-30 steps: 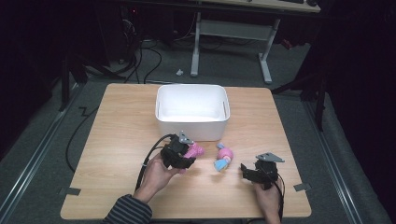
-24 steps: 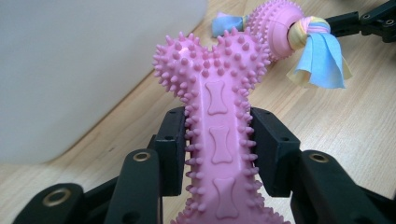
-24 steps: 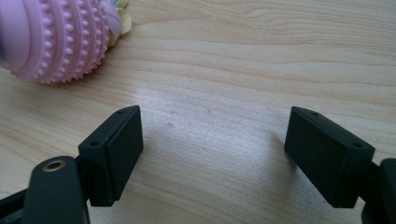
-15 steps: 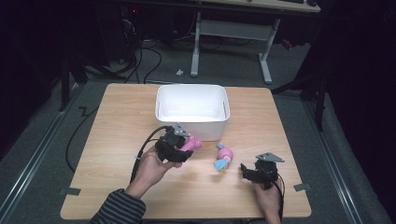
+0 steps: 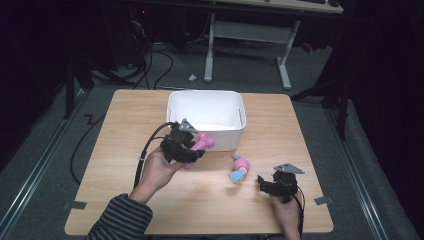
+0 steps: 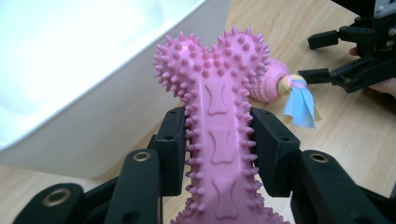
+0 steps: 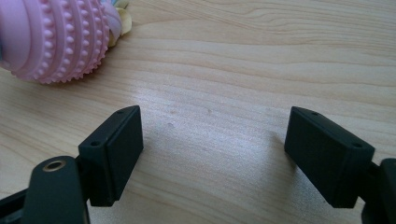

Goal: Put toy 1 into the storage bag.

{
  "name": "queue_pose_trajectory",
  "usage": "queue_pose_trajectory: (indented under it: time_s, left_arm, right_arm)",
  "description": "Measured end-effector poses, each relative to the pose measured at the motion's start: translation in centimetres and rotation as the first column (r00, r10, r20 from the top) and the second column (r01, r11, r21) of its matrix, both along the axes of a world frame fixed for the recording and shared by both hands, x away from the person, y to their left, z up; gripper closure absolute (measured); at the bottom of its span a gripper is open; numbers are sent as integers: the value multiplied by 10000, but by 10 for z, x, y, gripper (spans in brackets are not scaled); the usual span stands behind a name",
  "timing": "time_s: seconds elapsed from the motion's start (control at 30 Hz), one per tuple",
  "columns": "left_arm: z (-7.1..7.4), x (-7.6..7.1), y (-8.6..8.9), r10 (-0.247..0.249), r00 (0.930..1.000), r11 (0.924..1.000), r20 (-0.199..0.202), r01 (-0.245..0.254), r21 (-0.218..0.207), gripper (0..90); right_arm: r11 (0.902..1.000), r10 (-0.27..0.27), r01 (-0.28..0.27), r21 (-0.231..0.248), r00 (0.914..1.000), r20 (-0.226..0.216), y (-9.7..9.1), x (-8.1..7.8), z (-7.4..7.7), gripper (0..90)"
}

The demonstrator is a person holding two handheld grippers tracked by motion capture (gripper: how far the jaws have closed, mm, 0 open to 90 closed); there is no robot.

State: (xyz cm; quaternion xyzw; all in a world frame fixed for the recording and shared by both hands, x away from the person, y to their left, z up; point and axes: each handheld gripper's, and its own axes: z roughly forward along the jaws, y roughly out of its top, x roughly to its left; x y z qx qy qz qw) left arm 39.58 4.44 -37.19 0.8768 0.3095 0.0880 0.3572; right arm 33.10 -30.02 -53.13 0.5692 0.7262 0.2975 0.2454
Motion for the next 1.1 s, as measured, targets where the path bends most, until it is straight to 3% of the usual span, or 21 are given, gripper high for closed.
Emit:
queue_pose_trajectory:
  time_s: [0.37,0.57,0.83,1.1]
  left_arm:
    - [32,20,2,204,9992,9993,340,-193,-321,584]
    - [47,30,1,253,9986,9995,469,-243,-209,584]
    - [57,43,1,377,9969,9993,693,-375,-35,584]
    - [57,62,-2,682,9961,9975,556,-690,132,583]
  right_arm:
    - [10000,0,0,-1,10000,-2,0,0,0,196]
    - [10000,16,-16,-10,10000,4,0,0,0,196]
    - [10000,21,-21,-9,10000,11,0,0,0,197]
    - [10000,47,-47,-24,10000,26,0,0,0,198]
